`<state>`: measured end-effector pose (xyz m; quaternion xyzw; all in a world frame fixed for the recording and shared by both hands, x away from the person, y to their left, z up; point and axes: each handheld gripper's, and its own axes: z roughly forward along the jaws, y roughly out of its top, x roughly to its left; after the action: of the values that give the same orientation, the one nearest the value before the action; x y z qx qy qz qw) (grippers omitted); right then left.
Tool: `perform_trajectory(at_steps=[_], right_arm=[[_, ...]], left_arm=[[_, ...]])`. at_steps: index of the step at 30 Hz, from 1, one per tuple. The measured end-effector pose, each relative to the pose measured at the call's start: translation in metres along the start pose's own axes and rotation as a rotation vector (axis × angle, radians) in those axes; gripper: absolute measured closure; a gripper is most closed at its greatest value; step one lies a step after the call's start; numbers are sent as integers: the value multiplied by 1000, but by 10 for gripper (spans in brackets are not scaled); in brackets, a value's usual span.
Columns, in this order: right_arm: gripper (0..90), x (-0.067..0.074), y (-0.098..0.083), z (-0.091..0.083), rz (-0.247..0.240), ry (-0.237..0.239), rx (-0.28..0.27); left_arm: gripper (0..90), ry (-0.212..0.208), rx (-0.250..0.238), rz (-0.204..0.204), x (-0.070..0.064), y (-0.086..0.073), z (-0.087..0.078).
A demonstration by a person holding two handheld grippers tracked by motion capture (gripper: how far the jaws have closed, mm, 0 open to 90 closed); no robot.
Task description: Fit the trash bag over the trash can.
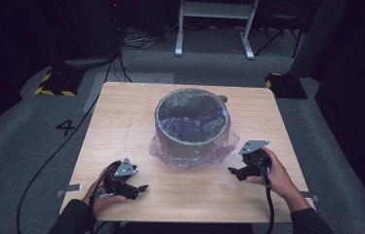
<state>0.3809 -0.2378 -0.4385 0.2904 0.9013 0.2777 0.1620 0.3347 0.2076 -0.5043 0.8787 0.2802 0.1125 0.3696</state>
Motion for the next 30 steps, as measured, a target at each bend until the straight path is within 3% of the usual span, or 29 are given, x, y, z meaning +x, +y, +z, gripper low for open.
perform_trajectory(at_steps=[4, 11, 23, 30], right_arm=[[207, -2, -7, 3, 30, 14, 5], [208, -1, -17, 7, 31, 12, 11], [209, -2, -34, 9, 41, -24, 3], [209, -1, -44, 11, 19, -63, 12]], left_arm=[[150, 0, -1, 0, 0, 0, 0], [150, 0, 0, 0, 0, 0, 0], [150, 0, 0, 0, 0, 0, 0], [150, 0, 0, 0, 0, 0, 0]])
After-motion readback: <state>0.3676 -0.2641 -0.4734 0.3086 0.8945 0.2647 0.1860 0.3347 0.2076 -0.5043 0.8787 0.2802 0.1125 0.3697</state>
